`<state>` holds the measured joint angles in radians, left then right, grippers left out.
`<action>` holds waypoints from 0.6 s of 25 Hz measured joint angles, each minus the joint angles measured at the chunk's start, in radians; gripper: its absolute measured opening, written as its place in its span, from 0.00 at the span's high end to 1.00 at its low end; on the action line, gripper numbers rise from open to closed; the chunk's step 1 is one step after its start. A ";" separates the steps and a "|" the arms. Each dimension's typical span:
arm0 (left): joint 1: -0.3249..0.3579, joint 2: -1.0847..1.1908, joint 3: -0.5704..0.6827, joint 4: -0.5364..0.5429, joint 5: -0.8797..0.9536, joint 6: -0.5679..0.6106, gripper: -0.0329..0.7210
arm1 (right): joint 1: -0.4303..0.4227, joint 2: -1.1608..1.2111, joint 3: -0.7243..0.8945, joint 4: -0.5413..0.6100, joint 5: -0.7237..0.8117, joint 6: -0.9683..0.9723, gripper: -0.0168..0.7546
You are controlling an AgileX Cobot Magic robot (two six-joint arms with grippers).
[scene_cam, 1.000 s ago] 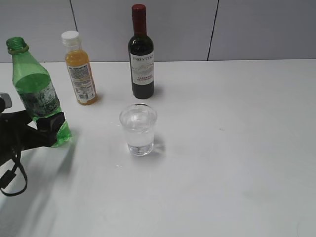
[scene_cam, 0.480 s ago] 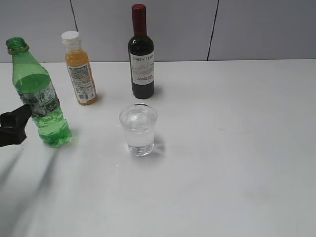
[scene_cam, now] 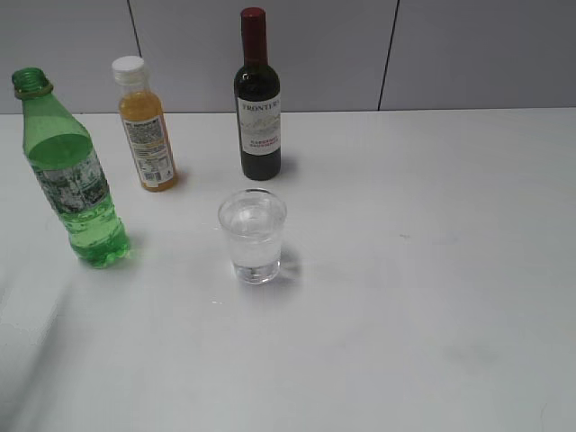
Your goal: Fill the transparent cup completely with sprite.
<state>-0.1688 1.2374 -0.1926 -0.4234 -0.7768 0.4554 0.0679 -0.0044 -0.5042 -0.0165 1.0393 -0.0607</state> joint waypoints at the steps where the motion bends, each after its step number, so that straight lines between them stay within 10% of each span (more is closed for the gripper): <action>1: 0.000 -0.037 -0.016 -0.031 0.056 0.032 0.13 | 0.000 0.000 0.000 0.000 0.000 0.000 0.21; 8: 0.069 -0.139 -0.217 -0.289 0.526 0.345 0.14 | 0.000 0.000 0.000 0.000 0.000 0.000 0.21; 15: 0.368 -0.137 -0.471 -0.221 1.064 0.374 0.18 | 0.000 0.000 0.000 0.000 0.000 0.000 0.21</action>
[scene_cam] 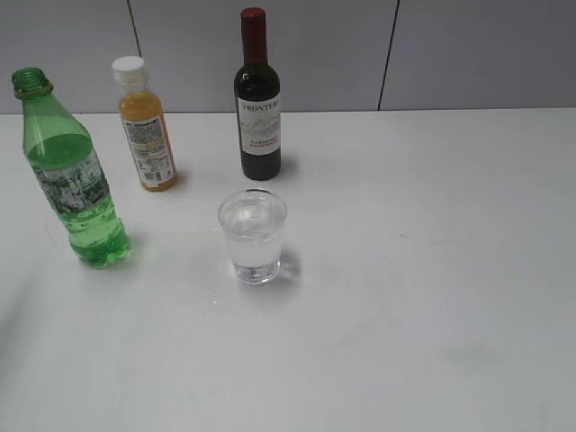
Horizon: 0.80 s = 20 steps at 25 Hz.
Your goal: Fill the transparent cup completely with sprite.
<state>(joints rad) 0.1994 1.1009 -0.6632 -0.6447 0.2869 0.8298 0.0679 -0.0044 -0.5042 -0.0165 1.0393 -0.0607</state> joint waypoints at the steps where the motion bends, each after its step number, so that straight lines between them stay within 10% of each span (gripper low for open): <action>1: 0.043 0.004 -0.043 0.037 0.069 -0.026 0.18 | 0.000 0.000 0.000 0.000 0.000 0.000 0.21; 6: 0.114 0.058 -0.255 0.304 0.372 -0.313 0.18 | 0.000 0.000 0.000 0.000 0.000 0.000 0.21; 12: -0.030 0.043 -0.331 0.666 0.566 -0.545 0.18 | 0.000 0.000 0.000 0.000 0.000 0.000 0.21; 20: -0.153 -0.151 -0.243 0.656 0.612 -0.582 0.18 | 0.000 0.000 0.000 0.000 0.000 0.000 0.21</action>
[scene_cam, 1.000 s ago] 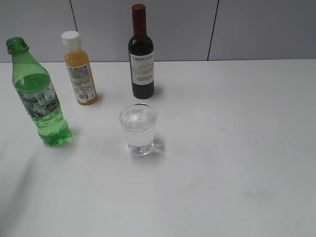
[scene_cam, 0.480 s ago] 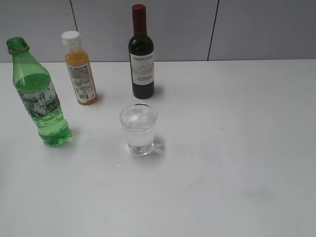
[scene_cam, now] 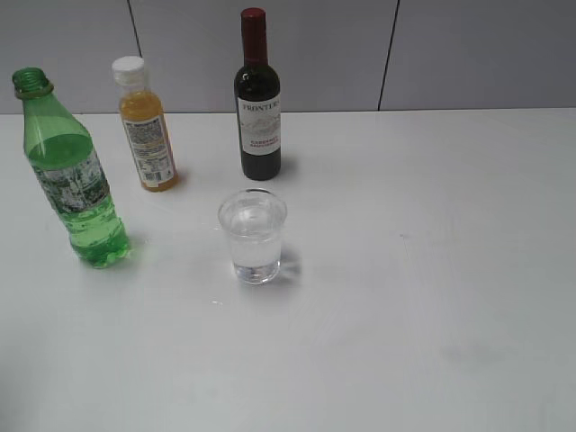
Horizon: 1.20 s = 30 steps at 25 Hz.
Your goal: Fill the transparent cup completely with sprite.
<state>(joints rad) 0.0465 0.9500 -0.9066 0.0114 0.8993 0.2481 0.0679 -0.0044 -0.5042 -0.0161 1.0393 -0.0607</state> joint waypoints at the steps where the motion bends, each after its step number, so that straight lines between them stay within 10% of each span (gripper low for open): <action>1: 0.000 -0.032 0.024 -0.017 0.000 0.002 0.18 | 0.000 0.000 0.000 0.000 0.000 0.000 0.21; 30: -0.006 -0.783 0.319 -0.104 0.260 -0.096 0.19 | 0.000 0.000 0.000 0.000 0.000 0.000 0.21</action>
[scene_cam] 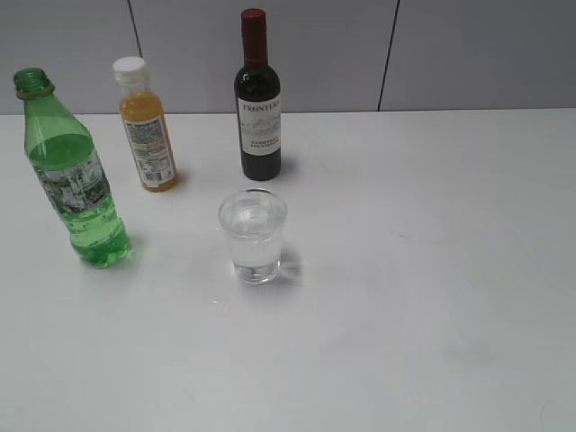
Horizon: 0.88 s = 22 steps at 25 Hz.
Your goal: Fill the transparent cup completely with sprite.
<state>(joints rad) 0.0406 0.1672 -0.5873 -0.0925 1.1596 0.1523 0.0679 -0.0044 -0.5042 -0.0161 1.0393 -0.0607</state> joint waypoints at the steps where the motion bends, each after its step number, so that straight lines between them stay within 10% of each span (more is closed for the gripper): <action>1: 0.000 -0.019 0.006 0.000 0.003 -0.014 0.19 | 0.000 0.000 0.000 0.000 0.000 0.000 0.21; 22: 0.000 -0.173 0.113 -0.017 -0.072 -0.043 0.19 | 0.000 0.000 0.000 0.000 0.000 0.000 0.21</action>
<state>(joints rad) 0.0406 -0.0058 -0.4747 -0.1091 1.0879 0.1094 0.0679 -0.0044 -0.5038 -0.0161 1.0393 -0.0607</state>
